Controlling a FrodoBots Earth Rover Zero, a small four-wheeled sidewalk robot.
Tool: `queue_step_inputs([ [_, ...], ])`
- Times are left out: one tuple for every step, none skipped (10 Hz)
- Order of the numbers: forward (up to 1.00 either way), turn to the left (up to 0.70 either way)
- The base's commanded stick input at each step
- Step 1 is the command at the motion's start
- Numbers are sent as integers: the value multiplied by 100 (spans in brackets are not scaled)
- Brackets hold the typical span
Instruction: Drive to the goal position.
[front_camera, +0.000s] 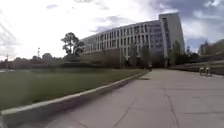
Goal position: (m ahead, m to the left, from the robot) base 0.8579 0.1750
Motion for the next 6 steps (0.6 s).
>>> queue_step_inputs([
  [70,0],
  [70,0],
  [70,0],
  [70,0],
  [70,0],
  [70,0],
])
